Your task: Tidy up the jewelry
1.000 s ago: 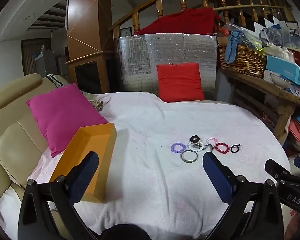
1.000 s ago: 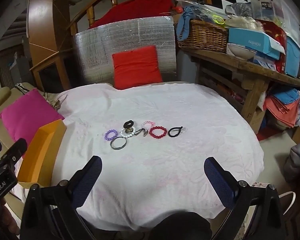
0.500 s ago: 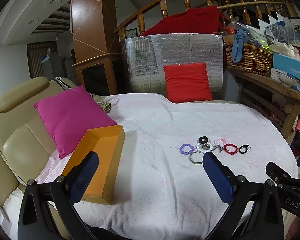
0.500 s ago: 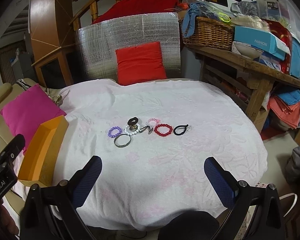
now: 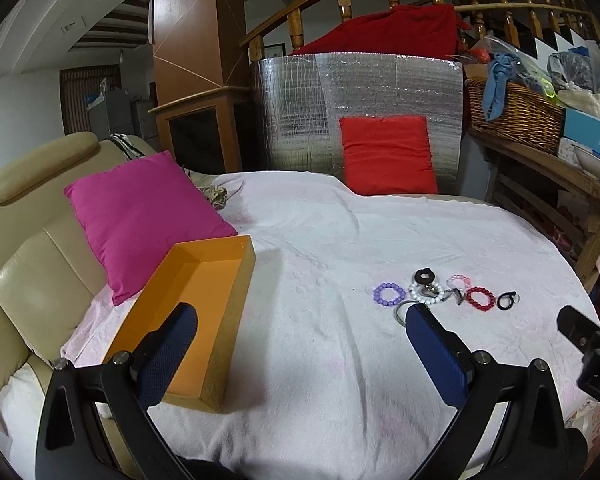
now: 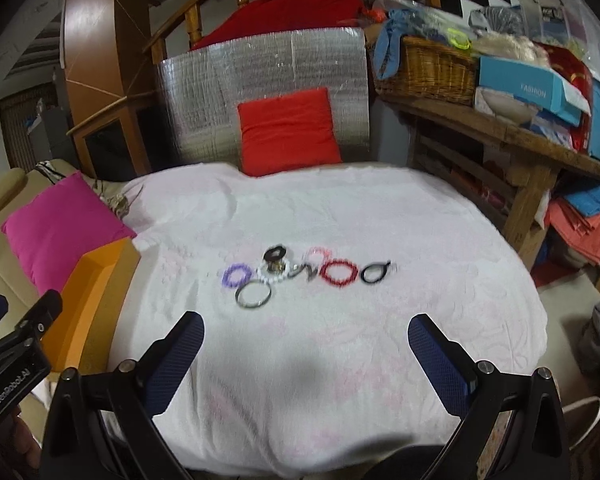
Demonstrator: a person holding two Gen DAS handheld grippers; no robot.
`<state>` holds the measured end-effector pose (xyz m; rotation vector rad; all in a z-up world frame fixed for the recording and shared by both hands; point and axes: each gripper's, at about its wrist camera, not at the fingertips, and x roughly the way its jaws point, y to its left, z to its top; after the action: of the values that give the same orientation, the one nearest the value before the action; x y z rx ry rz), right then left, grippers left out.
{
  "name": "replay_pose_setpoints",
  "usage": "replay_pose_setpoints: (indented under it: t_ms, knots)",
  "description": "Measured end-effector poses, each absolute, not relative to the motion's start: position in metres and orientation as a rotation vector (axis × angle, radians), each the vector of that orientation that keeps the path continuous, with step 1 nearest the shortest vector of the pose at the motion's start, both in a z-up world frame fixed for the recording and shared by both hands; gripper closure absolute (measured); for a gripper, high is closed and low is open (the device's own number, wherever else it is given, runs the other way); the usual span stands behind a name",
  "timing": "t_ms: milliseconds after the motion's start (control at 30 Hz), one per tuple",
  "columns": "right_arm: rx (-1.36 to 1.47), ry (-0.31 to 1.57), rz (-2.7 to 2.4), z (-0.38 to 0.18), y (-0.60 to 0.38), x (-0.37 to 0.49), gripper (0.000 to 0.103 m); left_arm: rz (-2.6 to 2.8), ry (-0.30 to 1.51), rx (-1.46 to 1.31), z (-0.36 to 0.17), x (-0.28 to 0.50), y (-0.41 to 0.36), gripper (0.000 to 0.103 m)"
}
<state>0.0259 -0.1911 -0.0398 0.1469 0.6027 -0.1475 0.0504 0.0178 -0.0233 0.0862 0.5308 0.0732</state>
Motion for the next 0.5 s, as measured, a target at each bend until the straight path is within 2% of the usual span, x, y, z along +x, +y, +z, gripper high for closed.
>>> replay_pose_setpoints:
  t_ms: [500]
  knots:
    - [0.16,0.652,-0.172,-0.07,-0.219,0.09,0.0,0.023,0.532,0.078,-0.052,0.112,0.006,0.0]
